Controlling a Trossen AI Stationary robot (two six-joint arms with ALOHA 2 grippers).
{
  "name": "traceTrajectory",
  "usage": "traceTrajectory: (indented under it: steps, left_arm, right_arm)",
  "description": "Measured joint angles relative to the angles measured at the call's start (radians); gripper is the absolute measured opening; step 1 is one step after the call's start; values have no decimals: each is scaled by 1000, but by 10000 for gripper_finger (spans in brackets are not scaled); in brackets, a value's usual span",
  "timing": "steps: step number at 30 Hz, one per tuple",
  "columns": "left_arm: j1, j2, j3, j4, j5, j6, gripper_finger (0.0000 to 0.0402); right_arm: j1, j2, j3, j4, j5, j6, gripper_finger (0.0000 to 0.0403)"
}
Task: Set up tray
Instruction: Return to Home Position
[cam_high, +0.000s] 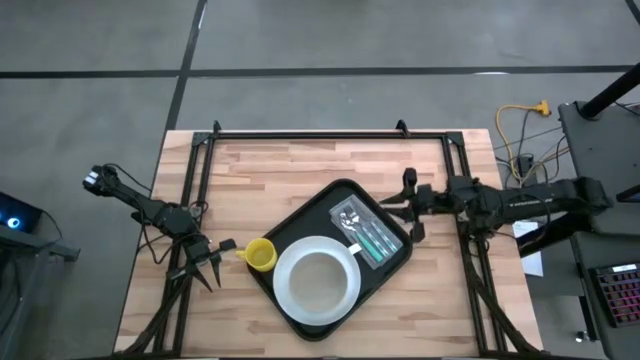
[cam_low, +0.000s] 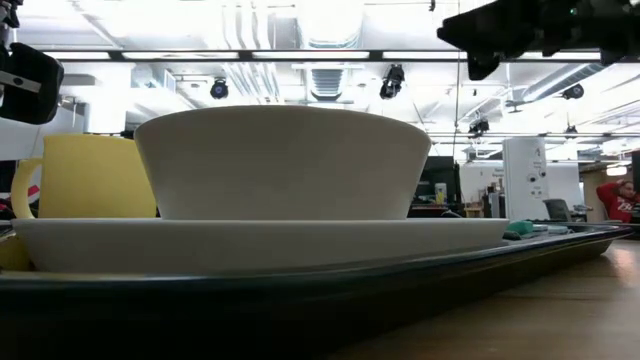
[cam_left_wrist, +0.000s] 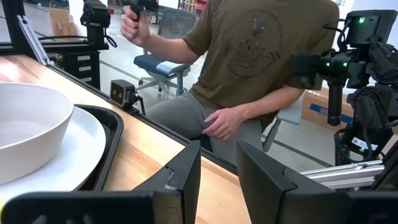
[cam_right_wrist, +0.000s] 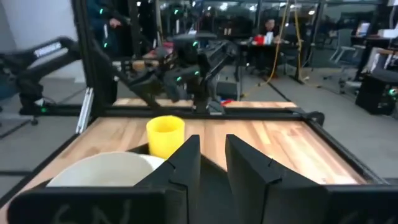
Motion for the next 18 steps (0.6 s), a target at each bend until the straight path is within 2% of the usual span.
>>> traceTrajectory:
  steps: [5, 12, 18]
  left_arm:
    - [0, 0, 0, 0, 1, 0, 88]
    - [0, 0, 0, 0, 5, 0, 88]
    - [0, 0, 0, 0, 4, 0, 88]
  right_arm:
    - [-69, -89, -57, 11, -70, 21, 68]
    - [-5, -185, -165, 144, 123, 33, 68]
    - [63, -276, -194, 146, 144, -21, 68]
